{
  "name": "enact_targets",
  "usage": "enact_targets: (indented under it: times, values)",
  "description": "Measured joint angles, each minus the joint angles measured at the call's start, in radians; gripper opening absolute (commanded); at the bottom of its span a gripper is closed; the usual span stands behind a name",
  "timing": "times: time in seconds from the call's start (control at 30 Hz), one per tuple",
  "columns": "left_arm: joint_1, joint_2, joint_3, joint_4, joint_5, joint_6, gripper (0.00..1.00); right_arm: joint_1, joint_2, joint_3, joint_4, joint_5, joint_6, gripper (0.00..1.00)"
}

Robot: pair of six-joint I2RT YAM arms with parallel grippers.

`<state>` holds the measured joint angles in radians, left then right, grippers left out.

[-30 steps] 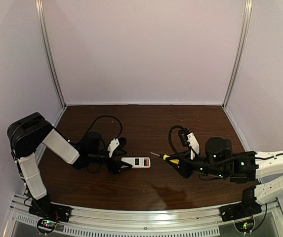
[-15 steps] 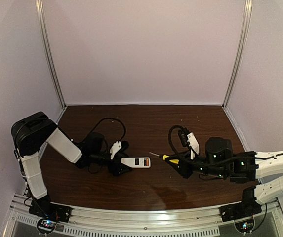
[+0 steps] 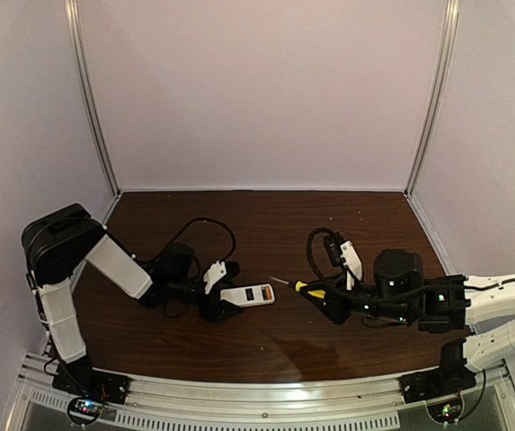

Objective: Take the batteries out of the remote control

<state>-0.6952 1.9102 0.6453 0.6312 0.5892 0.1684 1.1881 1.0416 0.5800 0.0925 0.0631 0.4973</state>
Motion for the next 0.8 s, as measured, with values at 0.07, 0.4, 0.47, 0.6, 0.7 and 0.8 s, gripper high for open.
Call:
enact_targets:
  times: [0.07, 0.4, 0.47, 0.6, 0.7, 0.8]
  values:
    - [-0.004, 0.0, 0.002, -0.003, -0.01, 0.004, 0.78, 0.0, 0.0, 0.0, 0.004, -0.003, 0.0, 0.0]
    - [-0.011, 0.02, 0.022, 0.004, -0.038, 0.028, 0.6, 0.0, 0.0, 0.0, 0.009, -0.01, 0.0, 0.0]
    - [-0.013, 0.022, 0.025, 0.003, -0.039, 0.033, 0.54, 0.0, 0.0, 0.0, 0.009, -0.01, 0.0, 0.0]
    - [-0.02, 0.022, 0.031, -0.004, -0.043, 0.042, 0.44, 0.0, 0.0, 0.0, 0.009, -0.01, 0.0, 0.0]
    - [-0.027, 0.022, 0.032, -0.005, -0.05, 0.044, 0.39, 0.0, 0.0, 0.0, 0.009, -0.01, 0.0, 0.0]
    - [-0.04, 0.019, 0.032, -0.008, -0.055, 0.05, 0.37, 0.0, -0.008, -0.001, 0.008, -0.01, 0.0, 0.0]
